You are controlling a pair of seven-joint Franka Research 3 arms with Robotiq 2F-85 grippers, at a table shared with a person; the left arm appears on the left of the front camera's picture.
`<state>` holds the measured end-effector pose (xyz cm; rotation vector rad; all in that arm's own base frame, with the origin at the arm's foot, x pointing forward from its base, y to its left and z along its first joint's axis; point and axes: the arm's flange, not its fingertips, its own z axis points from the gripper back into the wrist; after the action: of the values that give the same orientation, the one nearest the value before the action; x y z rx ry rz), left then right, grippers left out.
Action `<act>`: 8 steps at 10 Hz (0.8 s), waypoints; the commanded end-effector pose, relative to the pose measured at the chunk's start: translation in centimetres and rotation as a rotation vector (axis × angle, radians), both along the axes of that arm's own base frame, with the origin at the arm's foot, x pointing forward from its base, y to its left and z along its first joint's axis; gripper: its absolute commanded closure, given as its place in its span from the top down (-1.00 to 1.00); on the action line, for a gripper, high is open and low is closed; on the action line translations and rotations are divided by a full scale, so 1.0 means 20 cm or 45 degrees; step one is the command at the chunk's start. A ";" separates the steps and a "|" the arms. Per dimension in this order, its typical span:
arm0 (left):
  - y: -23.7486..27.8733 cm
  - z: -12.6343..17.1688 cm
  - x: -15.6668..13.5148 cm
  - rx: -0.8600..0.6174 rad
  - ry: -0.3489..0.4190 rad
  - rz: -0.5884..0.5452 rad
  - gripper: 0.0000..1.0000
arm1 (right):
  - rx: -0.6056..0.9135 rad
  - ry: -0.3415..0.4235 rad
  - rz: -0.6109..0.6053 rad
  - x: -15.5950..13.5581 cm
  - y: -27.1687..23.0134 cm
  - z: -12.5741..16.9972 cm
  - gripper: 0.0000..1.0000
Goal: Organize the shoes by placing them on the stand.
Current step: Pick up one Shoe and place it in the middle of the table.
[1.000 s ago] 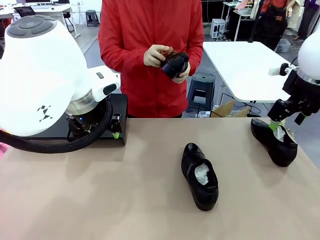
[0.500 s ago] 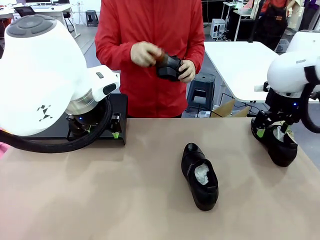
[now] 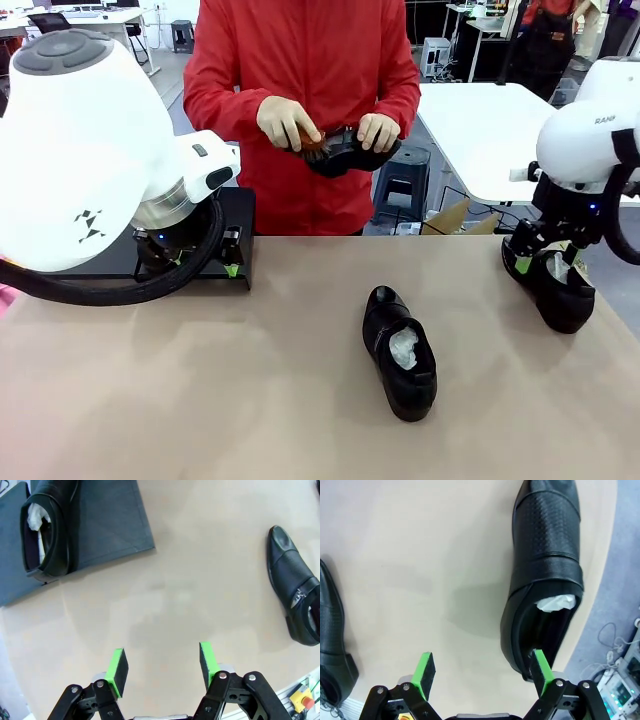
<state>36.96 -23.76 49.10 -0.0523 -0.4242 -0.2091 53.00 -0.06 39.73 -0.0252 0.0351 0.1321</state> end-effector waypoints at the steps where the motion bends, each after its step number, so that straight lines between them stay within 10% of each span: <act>1: -0.01 0.00 0.00 0.012 -0.024 0.022 0.49 | 0.001 -0.021 -0.032 0.02 0.01 -0.11 1.00; 8: -0.01 0.00 0.00 0.012 -0.024 0.022 0.49 | -0.094 -0.110 -0.083 0.04 -0.04 -0.21 1.00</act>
<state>36.96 -23.76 49.11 -0.0523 -0.4243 -0.2091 54.05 -0.67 36.19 -0.0641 -0.0249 0.0791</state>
